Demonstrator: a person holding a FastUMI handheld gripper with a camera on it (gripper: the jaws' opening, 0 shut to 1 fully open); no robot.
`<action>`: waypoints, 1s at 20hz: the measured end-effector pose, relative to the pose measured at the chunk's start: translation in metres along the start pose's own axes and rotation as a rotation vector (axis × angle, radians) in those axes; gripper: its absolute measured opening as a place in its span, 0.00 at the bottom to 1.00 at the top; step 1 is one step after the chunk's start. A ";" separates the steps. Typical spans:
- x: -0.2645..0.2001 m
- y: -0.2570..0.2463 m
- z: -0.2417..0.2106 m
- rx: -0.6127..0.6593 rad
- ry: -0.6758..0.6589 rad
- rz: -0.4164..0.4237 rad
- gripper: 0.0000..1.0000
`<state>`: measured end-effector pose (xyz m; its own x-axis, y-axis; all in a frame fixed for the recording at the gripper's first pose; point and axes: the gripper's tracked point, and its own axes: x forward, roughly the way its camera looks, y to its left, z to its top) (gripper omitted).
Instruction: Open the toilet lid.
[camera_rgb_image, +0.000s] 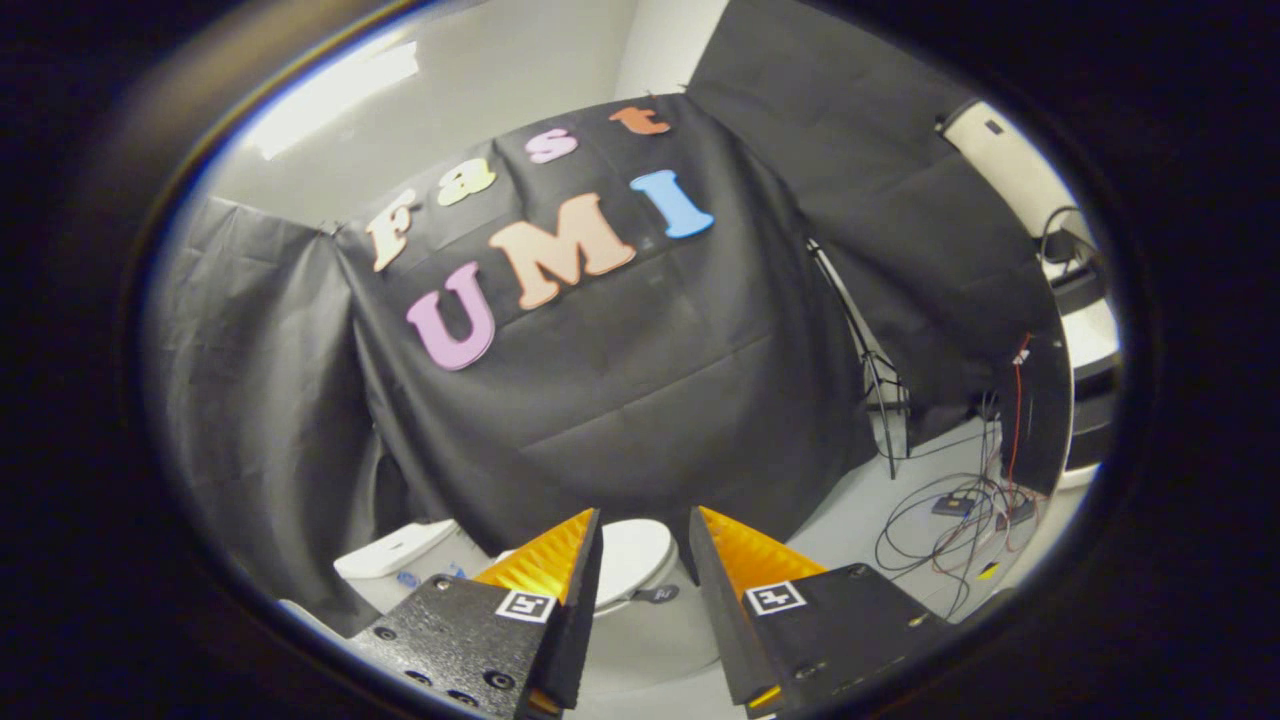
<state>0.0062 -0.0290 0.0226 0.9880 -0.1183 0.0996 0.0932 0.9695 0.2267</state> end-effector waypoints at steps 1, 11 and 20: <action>0.004 0.002 0.004 0.035 -0.014 -0.008 0.54; 0.070 0.023 0.008 0.310 -0.085 -0.094 0.54; 0.134 0.017 -0.106 0.570 0.095 -0.131 0.55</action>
<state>0.1527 -0.0059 -0.0627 0.9818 -0.1841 -0.0462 0.1607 0.6764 0.7188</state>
